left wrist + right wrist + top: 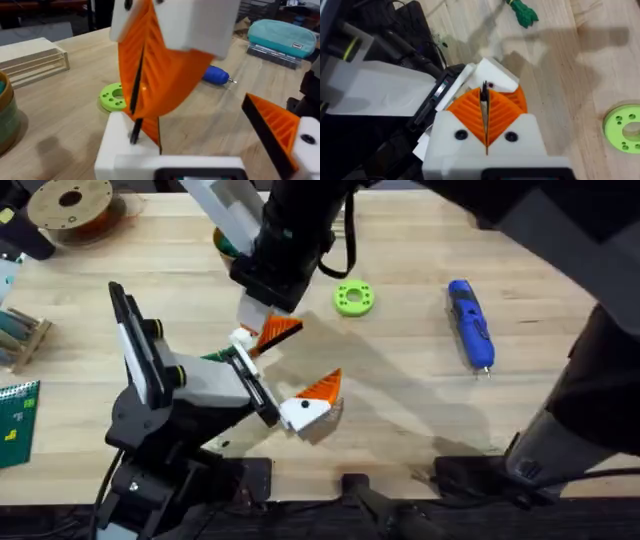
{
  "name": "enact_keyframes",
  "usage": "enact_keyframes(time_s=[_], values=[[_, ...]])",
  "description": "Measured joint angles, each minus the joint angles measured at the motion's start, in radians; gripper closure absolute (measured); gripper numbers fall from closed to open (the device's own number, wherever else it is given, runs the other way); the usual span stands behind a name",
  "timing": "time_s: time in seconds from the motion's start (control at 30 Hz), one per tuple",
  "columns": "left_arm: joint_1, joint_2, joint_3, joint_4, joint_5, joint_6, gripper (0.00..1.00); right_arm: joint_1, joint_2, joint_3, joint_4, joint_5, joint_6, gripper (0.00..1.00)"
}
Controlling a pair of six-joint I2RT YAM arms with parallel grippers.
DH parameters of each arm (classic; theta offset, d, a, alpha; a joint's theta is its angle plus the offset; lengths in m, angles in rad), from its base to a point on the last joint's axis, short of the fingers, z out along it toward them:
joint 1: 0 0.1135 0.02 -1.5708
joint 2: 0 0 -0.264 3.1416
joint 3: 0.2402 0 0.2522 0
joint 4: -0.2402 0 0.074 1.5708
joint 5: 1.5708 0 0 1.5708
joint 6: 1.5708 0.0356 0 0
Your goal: Pick up the gripper from the table and insert it into the empty holder that is missing its gripper. Then pick up a screw, insert it into the mounting hole, and use the screwdriver to tighten it. Finally, clean up the table by picking up the vegetable and placing it into the bucket.
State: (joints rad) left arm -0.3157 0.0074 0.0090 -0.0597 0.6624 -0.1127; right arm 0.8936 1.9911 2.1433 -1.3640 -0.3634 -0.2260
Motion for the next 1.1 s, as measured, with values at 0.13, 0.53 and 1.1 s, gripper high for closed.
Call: enact_keyframes(time_s=[0.13,0.53,1.1], values=[[0.0,0.0,0.0,0.0,0.0,0.0,0.014,0.0,0.0,0.0,-0.006,0.0,0.0,0.994],[0.0,0.0,0.0,0.0,0.0,0.0,0.014,0.0,0.0,0.015,-0.028,0.024,-0.003,0.994],[0.0,0.0,0.0,0.0,0.0,0.0,0.014,0.0,0.0,0.02,-0.028,0.048,-0.007,0.994]])
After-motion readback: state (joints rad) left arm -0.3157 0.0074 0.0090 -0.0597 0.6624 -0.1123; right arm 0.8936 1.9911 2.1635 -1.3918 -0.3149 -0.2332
